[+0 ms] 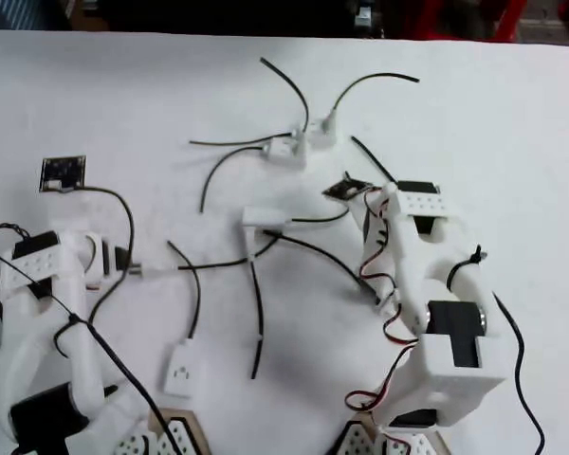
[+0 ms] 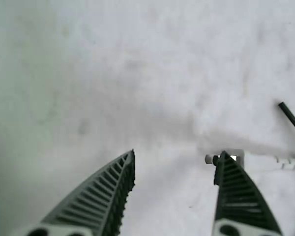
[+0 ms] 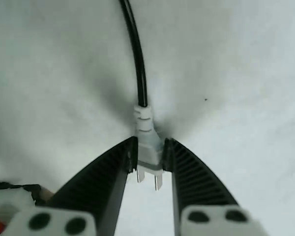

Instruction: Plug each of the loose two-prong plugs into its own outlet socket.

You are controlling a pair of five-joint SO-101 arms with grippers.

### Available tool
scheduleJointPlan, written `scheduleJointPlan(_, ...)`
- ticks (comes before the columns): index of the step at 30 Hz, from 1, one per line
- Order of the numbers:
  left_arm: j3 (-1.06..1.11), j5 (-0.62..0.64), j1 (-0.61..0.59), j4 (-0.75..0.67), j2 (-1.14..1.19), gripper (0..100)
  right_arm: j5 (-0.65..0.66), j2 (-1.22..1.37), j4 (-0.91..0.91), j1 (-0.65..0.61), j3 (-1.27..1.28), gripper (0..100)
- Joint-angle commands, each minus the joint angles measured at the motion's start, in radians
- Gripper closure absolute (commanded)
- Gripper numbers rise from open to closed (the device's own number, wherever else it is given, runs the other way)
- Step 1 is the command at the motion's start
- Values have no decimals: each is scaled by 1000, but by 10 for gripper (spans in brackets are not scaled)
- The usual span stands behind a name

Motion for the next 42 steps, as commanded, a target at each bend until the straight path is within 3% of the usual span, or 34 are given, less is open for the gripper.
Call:
scheduleJointPlan(1,2,5,-8,-15,-45,740,3,2,56,-13,5,918)
scheduleJointPlan(9,6,5,-8,-15,-45,740,-2,-4,140,-59,5,922)
scheduleJointPlan(18,12,5,-8,-23,-48,740,-98,4,151,-156,28,917)
scheduleJointPlan(24,12,5,-8,-23,-48,740,-164,4,151,-213,54,861)
scheduleJointPlan(33,12,5,-8,-23,-48,740,-173,-4,131,-274,81,981)
scheduleJointPlan(42,12,5,-8,-23,-47,740,-175,-188,117,-249,28,981)
